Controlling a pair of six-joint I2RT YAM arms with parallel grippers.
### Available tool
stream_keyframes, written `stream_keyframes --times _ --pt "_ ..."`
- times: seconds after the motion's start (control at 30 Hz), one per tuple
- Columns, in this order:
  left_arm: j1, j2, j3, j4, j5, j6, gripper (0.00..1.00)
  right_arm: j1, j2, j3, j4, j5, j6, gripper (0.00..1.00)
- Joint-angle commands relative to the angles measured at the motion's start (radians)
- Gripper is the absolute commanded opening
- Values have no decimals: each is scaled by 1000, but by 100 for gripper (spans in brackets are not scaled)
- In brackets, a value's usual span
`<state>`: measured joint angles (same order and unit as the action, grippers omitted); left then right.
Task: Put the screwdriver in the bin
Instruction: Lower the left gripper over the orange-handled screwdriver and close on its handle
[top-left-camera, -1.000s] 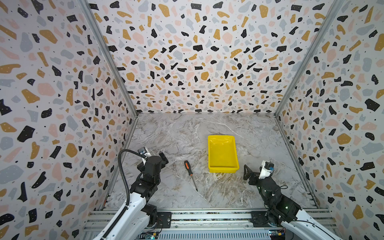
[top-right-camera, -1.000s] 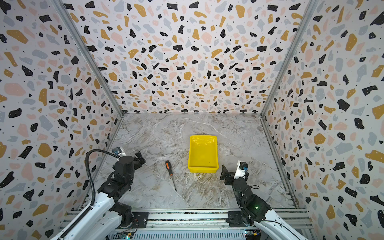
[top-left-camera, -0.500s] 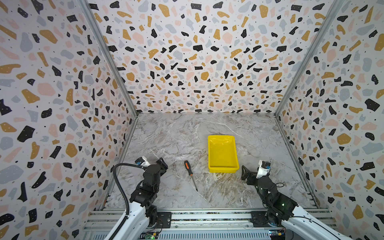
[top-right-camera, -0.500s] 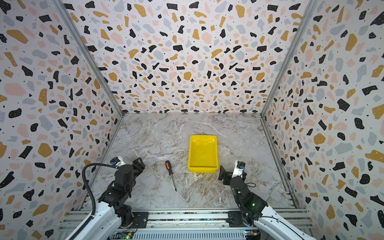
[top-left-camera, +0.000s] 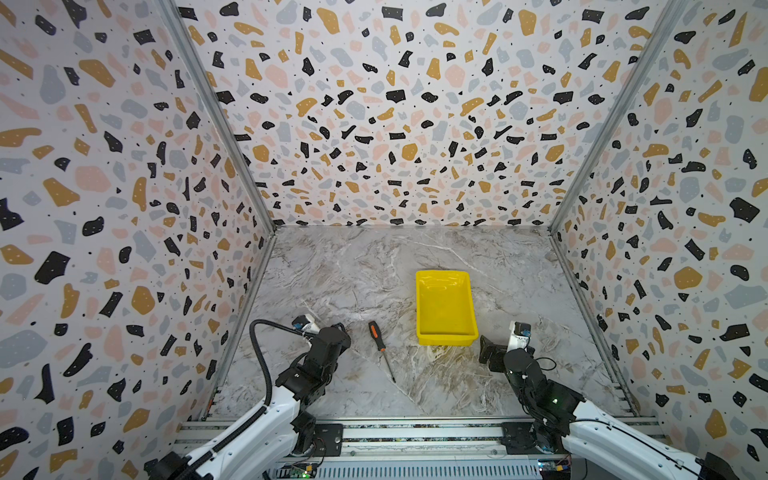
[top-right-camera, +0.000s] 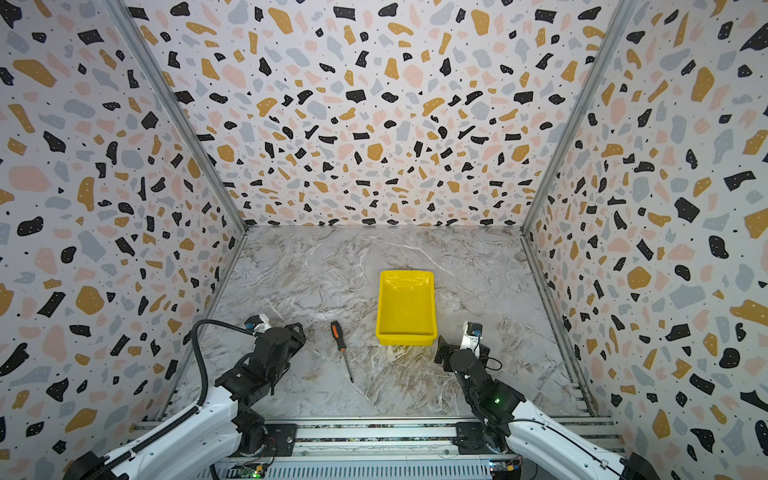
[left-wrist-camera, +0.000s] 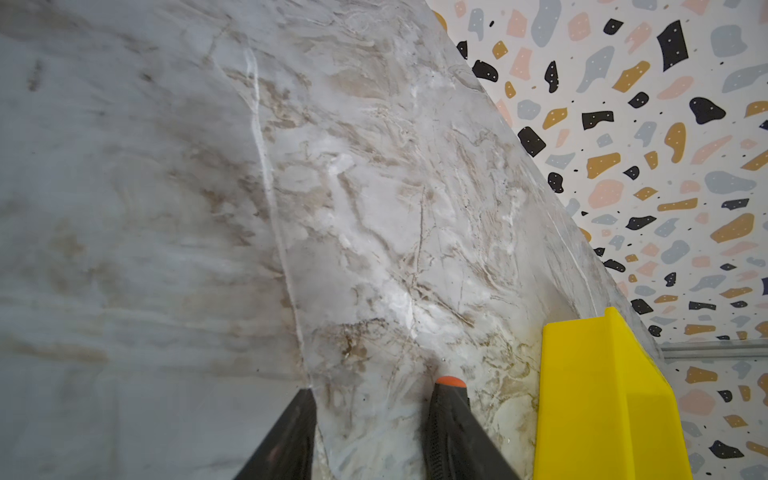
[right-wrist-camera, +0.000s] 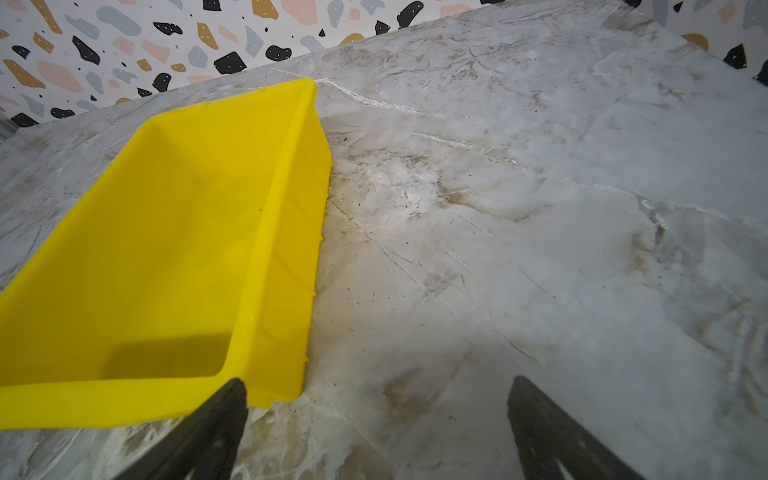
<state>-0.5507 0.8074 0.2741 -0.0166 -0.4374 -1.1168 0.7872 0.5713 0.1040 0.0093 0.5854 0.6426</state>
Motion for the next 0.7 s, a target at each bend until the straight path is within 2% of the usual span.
stream_keyframes --times 0.0,0.13,0.33,0.6,0.67 --pt "-60 76 70 46 -72 17 47 -2 3 39 26 -10 -7 99" --pt "-127 250 147 58 -60 37 49 -3 4 39 30 -16 -10 99" --pt "-233 482 334 -90 -141 68 48 -3 -9 40 12 -11 -1 99" --pt "-259 547 347 -95 -180 43 48 -2 -67 22 9 -4 0 99" --pt "-259 569 359 -112 -184 44 52 -3 -67 20 13 -6 -1 99"
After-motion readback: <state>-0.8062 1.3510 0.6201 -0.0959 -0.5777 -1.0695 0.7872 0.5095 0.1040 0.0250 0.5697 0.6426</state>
